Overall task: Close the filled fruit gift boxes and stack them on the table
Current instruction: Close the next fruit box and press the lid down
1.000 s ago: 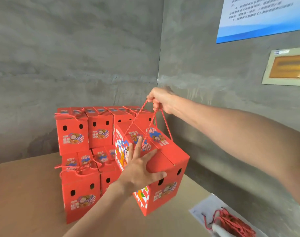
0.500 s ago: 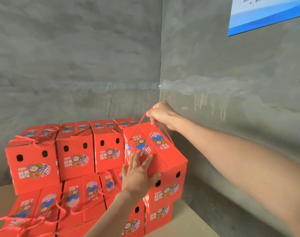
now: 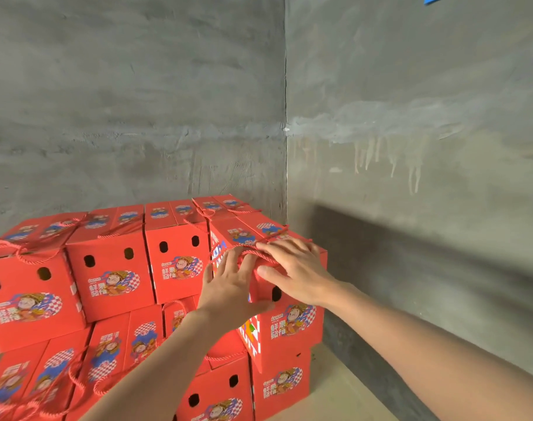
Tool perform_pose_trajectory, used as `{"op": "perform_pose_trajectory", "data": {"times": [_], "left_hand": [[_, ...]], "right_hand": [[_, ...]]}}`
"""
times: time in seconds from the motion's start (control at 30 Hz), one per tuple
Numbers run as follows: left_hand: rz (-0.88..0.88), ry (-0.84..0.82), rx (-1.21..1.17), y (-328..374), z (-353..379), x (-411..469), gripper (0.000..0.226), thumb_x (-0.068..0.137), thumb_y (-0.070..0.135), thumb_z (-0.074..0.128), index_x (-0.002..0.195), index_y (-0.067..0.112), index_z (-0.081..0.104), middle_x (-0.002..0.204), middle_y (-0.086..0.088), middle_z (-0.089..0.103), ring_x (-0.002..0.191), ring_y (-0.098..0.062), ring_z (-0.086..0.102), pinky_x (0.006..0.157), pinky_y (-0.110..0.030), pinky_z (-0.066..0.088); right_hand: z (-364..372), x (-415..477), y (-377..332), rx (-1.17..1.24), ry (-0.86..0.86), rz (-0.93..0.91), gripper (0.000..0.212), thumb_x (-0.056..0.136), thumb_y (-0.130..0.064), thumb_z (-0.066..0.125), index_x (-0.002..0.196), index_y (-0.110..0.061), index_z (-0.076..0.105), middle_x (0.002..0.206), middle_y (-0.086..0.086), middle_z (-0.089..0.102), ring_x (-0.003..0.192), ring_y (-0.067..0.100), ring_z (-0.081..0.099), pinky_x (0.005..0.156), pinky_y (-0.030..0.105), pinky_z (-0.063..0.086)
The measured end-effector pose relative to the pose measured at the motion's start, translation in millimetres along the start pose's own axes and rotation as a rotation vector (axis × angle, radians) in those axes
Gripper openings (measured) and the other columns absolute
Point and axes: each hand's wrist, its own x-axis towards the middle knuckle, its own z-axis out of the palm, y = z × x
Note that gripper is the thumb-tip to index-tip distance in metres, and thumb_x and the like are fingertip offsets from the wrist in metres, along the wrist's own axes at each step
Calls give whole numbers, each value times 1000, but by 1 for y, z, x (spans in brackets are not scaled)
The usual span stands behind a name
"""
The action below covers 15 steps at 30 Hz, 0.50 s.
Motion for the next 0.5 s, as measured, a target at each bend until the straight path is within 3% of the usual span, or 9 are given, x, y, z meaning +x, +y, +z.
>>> {"op": "perform_pose_trajectory", "data": {"times": [0.17,0.23,0.33,0.4,0.5], "left_hand": [[-155,-9,-33,-10,1,11,87,77,52,68,143,31,15,156,10,-2,144,-18,15,112,-56,16],[-194,-17,-45,-9,2,11,86,78,49,68,144,33,15,157,13,-5,144,-21,15,111,-58,13],[-238,18,-56,-3,8,9,75,88,39,58,146,31,11,157,15,-9,144,-27,14,112,-58,10],[-233,82,-73,-1,12,1,65,94,29,46,147,28,10,157,14,-8,144,-25,13,114,-56,10],[-150,133,-152,-13,11,-29,73,90,27,57,148,32,12,158,10,-3,144,-19,15,117,-45,14]], "right_hand": [[13,25,-10,21,-10,38,53,93,-55,39,142,-34,36,147,-11,34,139,17,18,106,38,11],[16,24,-12,-1,61,28,52,94,-53,40,143,-37,33,148,-6,31,140,21,16,110,41,10],[38,6,-25,46,201,80,46,97,-43,38,142,-43,30,154,1,17,144,23,-2,114,45,-11],[51,-1,-36,120,182,135,46,98,-40,34,143,-44,25,156,-1,10,144,20,-15,111,45,-18],[53,0,-40,70,152,174,45,99,-43,32,143,-35,27,156,4,10,143,24,-20,112,50,-15]]}}
